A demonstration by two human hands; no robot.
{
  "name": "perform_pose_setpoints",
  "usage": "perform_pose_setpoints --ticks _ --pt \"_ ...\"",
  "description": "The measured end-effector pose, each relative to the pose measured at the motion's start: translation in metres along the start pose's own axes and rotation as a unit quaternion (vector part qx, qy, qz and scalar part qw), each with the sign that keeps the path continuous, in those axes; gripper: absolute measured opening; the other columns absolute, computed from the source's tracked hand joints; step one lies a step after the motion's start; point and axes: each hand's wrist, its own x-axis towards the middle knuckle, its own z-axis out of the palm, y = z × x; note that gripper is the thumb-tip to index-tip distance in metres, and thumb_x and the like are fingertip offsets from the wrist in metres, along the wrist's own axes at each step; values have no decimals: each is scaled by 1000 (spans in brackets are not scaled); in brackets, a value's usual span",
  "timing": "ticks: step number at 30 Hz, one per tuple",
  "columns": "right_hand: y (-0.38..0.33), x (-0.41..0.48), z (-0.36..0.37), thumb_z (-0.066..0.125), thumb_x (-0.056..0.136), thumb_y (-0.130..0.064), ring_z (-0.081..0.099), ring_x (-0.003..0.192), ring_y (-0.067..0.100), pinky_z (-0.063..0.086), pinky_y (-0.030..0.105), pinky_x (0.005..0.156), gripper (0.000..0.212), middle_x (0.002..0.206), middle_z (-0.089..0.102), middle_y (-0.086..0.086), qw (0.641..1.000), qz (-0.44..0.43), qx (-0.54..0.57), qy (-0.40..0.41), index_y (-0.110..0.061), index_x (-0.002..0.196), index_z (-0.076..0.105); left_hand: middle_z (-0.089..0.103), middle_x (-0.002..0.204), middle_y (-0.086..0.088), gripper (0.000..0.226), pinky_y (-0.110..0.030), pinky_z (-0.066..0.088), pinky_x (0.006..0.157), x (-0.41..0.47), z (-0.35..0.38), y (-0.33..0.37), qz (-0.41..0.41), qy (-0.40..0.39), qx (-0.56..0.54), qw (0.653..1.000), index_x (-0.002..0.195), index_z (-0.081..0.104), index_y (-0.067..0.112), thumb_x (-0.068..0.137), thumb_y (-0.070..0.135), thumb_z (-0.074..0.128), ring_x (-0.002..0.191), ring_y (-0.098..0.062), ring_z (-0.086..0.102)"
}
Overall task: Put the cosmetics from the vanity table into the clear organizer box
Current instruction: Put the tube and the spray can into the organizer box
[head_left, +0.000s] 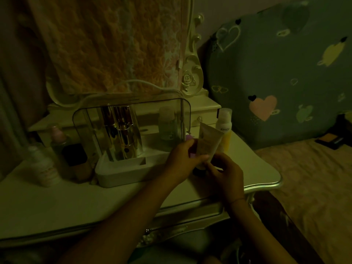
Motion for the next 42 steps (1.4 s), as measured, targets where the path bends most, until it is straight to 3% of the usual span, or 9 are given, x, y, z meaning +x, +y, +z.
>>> perform_pose_setpoints --ticks 8,11,14,16,18,24,28,34,42 --pt "-27 -17 9 68 78 -17 65 85 -1 51 9 69 24 94 69 -6 997 -49 62 -21 -16 103 66 68 96 23 39 -27 56 74 -32 -24 -6 52 80 -33 995 96 56 58 72 32 73 93 1 64" --pt "-34 -9 13 67 79 -18 64 86 -2 51 10 70 23 93 69 -7 995 -58 79 -36 -16 102 67 65 93 33 39 -8 50 61 -31 -29 -2 64 99 -32 992 93 55 59 72 32 73 88 11 61" --pt "-38 8 26 65 82 -20 64 86 -2 51 11 71 22 93 69 -7 995 -51 69 -54 -15 103 66 63 94 29 39 -8 50 60 -19 -36 -3 59 129 -28 990 98 55 55 72 32 72 87 12 60" --pt "-65 14 77 64 83 -19 64 86 -2 50 11 71 22 95 70 -5 985 -51 96 -133 -14 105 66 63 98 25 41 -19 54 67 -26 -86 -18 35 213 -43 976 107 56 47 74 30 72 89 7 61" --pt "-69 30 89 63 84 -19 65 88 0 51 10 73 25 100 70 -1 985 -41 96 -139 -14 108 65 65 105 13 40 -30 55 76 -10 -94 -20 32 226 -39 973 113 57 31 76 28 70 97 -6 62" --pt "-56 61 108 62 84 -20 63 83 6 47 8 64 28 103 70 7 991 -7 44 -128 -14 112 63 65 111 -4 37 -34 54 77 22 -90 -24 0 253 -8 968 112 57 16 78 22 70 98 -20 62" --pt "-49 67 118 61 85 -18 60 77 4 39 4 55 26 103 71 6 992 21 3 -127 -16 111 63 65 102 -2 29 -27 50 68 30 -85 -32 -20 271 2 962 103 58 14 77 21 70 93 -20 63" --pt "-43 67 128 56 87 -14 67 85 21 57 42 77 21 98 71 10 987 63 -48 -142 -14 105 66 64 113 -10 35 -36 51 81 29 -77 -41 -61 292 14 954 112 56 10 80 16 68 104 -25 60" --pt "-42 68 137 54 87 -15 66 88 27 56 44 77 20 98 70 11 979 79 -132 -134 -13 103 66 59 124 -13 39 -43 48 93 28 -77 -39 -106 286 63 950 120 53 7 84 20 63 115 -29 54"
